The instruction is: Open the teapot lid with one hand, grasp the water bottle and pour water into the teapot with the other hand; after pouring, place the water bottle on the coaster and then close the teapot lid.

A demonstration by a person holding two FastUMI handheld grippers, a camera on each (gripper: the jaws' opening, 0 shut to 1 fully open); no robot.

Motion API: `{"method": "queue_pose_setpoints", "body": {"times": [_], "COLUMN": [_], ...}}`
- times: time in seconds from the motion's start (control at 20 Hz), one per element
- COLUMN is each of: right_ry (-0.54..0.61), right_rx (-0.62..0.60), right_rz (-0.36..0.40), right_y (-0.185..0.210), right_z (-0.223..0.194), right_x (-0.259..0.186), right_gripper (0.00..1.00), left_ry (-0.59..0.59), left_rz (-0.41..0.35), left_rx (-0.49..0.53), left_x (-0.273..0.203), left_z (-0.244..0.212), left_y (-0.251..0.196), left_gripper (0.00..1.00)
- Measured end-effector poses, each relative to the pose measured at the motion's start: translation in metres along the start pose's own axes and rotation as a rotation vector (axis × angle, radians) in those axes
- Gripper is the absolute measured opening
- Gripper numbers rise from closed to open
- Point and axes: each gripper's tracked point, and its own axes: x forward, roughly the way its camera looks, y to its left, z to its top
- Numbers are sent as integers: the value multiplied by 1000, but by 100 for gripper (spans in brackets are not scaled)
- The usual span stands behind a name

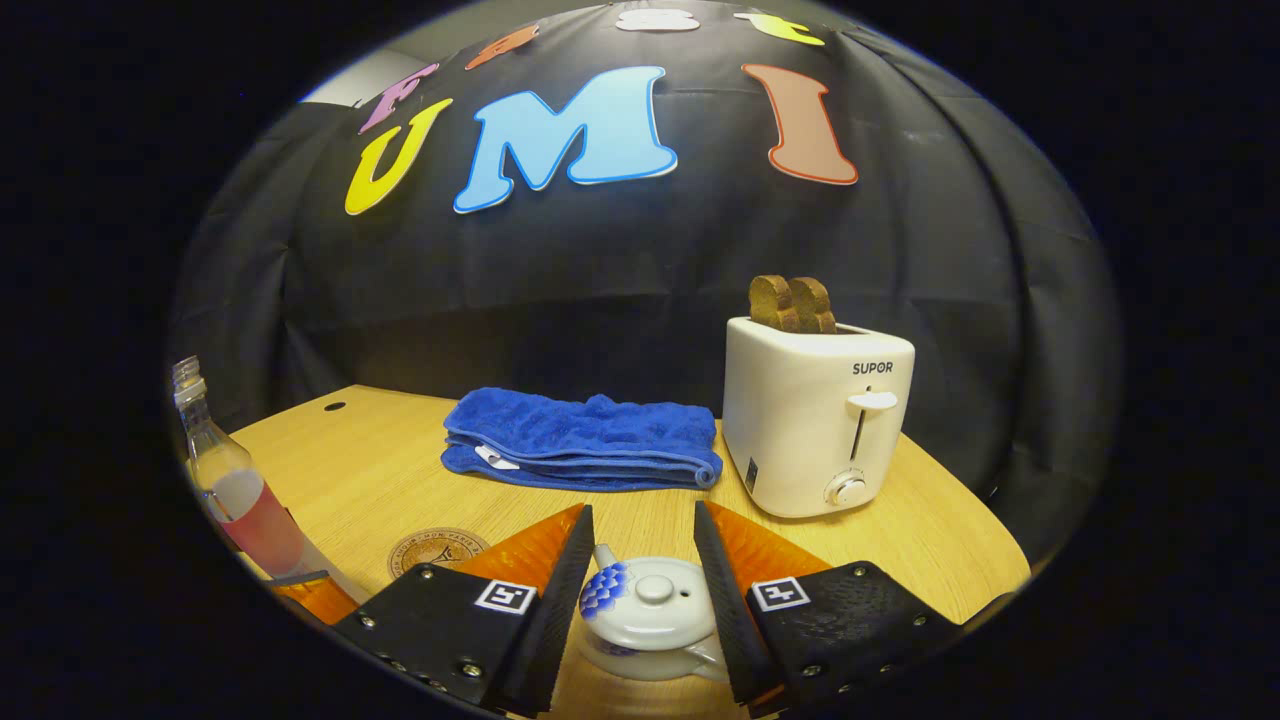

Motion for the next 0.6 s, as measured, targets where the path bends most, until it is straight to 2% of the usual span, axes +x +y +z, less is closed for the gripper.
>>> {"method": "queue_pose_setpoints", "body": {"times": [0.05,0.2,0.35,0.4,0.55,0.6], "right_ry": [-9,-4,-22,-13,-26,-27], "right_rx": [3,-14,-49,-59,-69,-75], "right_rz": [5,-15,-42,-40,-32,-29], "right_y": [1,-2,-3,-3,-3,-1], "right_z": [2,1,3,2,4,4], "right_x": [-2,7,6,6,5,7], "right_gripper": [64,39,39,17,17,10], "left_ry": [-5,-3,13,14,20,23], "left_rz": [-3,-5,-12,-10,2,7], "left_rx": [1,1,18,20,20,22], "left_x": [0,3,4,5,4,4], "left_z": [0,0,-3,-4,-4,-4], "left_y": [1,4,4,4,6,7], "left_gripper": [100,96,89,89,88,88]}}
